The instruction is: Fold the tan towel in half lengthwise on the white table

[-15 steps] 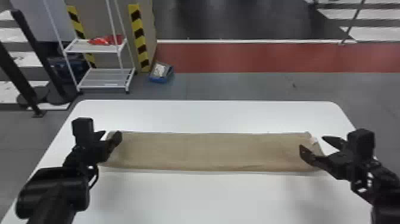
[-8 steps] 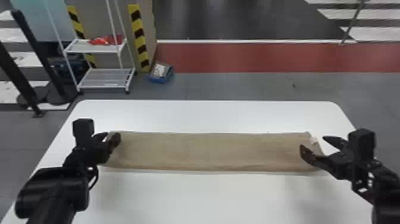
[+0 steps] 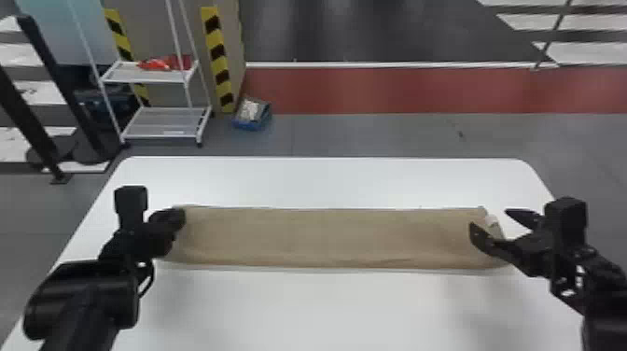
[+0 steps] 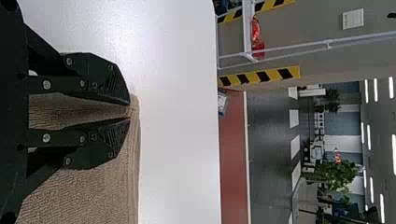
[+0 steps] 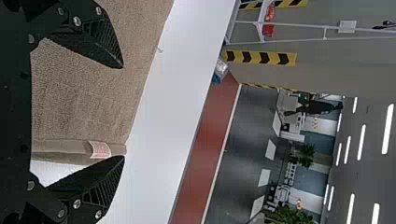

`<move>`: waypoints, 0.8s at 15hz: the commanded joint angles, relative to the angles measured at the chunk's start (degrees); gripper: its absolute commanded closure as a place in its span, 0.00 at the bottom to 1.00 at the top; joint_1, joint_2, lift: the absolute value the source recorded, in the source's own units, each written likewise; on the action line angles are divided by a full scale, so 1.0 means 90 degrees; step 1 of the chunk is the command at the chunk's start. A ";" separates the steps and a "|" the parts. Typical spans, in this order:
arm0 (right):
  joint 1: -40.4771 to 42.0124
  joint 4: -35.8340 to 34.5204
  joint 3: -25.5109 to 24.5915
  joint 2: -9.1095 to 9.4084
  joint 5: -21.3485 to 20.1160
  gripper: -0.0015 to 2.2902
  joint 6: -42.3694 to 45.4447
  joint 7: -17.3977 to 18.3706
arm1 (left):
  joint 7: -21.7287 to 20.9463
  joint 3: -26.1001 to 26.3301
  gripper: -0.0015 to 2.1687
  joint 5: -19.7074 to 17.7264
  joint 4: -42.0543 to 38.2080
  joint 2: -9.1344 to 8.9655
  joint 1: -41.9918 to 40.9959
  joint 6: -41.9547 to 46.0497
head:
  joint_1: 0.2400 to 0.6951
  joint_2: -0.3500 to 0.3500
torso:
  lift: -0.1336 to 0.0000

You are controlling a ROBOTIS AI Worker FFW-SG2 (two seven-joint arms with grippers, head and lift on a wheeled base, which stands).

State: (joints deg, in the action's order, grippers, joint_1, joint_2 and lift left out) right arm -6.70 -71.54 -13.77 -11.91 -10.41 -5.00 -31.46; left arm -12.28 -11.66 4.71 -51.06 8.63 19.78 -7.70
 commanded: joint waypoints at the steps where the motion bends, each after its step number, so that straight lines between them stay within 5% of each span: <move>1: -0.0037 0.0010 -0.0003 -0.0005 -0.0015 0.10 0.0013 0.0000 | 0.0007 -0.0004 0.64 -0.0074 -0.0020 -0.0002 0.0000 0.0000 | 1.00 0.52 | 0.57; 3: -0.0066 0.0039 0.0007 -0.0005 -0.0044 0.10 0.0013 0.0010 | 0.0017 -0.0004 0.75 -0.0084 -0.0088 -0.0012 -0.0030 0.0000 | 1.00 0.52 | 0.57; 7: -0.0095 0.0107 0.0007 -0.0005 -0.0054 0.10 0.0052 0.0029 | 0.0065 0.0006 0.74 -0.0094 -0.0137 -0.0021 -0.0069 0.0058 | 1.00 0.52 | 0.57; 9: -0.0095 0.0107 0.0007 -0.0005 -0.0054 0.10 0.0052 0.0029 | 0.0144 0.0065 0.18 -0.0045 -0.0107 -0.0012 -0.0059 0.0273 | 1.00 0.52 | 0.57; 10: -0.0095 0.0107 0.0007 -0.0005 -0.0054 0.10 0.0052 0.0019 | 0.0144 0.0074 0.10 0.0014 -0.0088 -0.0021 -0.0030 0.0273 | 1.00 0.52 | 0.57; 12: -0.0095 0.0107 0.0007 0.0005 -0.0054 0.10 0.0071 0.0019 | 0.0144 0.0113 0.08 0.0102 0.0049 -0.0002 0.0048 0.0254 | 1.00 0.52 | 0.57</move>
State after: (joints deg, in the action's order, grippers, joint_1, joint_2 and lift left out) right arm -7.56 -70.56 -13.71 -11.93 -10.90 -4.45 -31.29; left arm -10.91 -10.85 5.03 -51.51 8.49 19.68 -5.30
